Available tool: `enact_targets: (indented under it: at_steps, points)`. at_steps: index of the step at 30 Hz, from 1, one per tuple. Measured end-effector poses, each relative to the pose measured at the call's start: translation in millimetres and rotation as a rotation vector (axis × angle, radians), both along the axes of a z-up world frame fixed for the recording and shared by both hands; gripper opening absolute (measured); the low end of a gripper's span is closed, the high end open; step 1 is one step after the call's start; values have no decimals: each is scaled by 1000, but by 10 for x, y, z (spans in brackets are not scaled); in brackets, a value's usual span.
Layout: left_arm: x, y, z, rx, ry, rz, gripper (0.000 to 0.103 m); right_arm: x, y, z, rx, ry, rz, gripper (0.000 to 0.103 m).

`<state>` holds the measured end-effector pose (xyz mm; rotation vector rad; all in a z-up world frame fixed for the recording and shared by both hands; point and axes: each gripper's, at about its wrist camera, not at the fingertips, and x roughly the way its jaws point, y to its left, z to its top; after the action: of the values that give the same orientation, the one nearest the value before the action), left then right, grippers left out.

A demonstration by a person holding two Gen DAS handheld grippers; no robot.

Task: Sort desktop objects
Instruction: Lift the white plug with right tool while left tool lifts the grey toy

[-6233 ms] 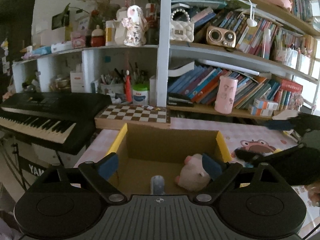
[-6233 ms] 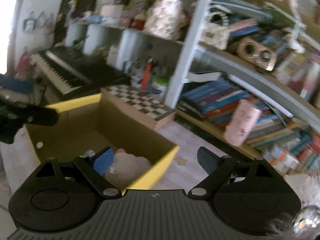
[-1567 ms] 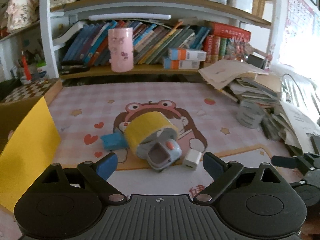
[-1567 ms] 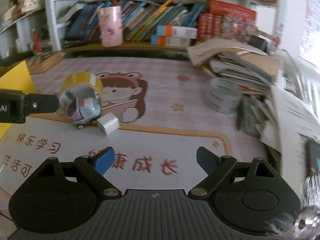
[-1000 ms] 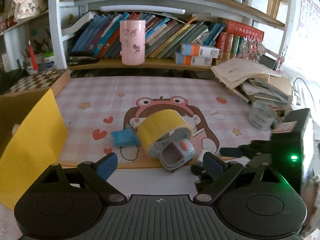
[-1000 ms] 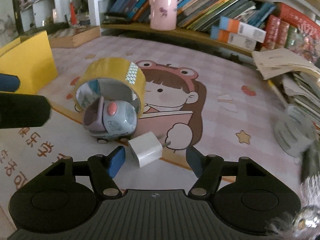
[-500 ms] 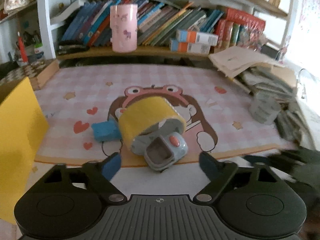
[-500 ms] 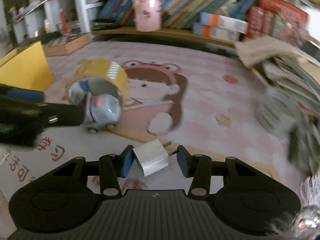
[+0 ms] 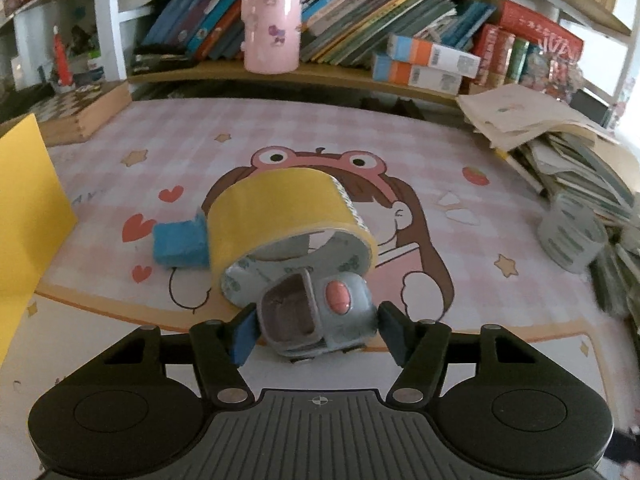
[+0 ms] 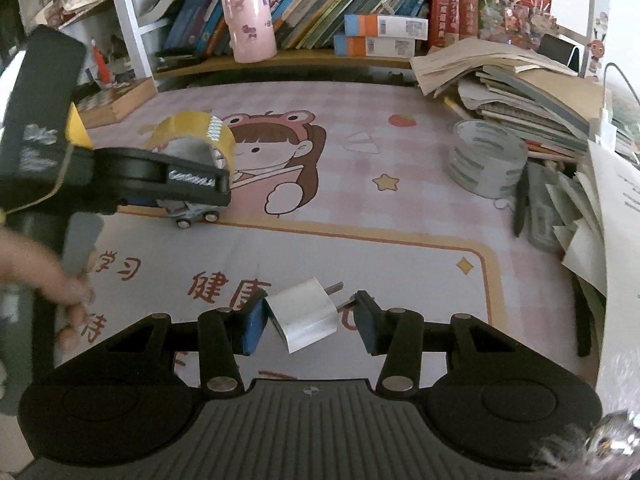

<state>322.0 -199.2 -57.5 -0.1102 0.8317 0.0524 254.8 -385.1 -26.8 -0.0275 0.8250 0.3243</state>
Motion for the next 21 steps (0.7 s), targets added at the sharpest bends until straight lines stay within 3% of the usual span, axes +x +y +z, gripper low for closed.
enact_targets:
  at_steps: [9, 21]
  points:
    - [-34, 24, -15, 15, -21, -29, 64, -164, -33, -7, -8, 10, -11, 43]
    - [-605, 177, 388, -53, -94, -137, 64, -322, -34, 117, 10, -34, -41, 44]
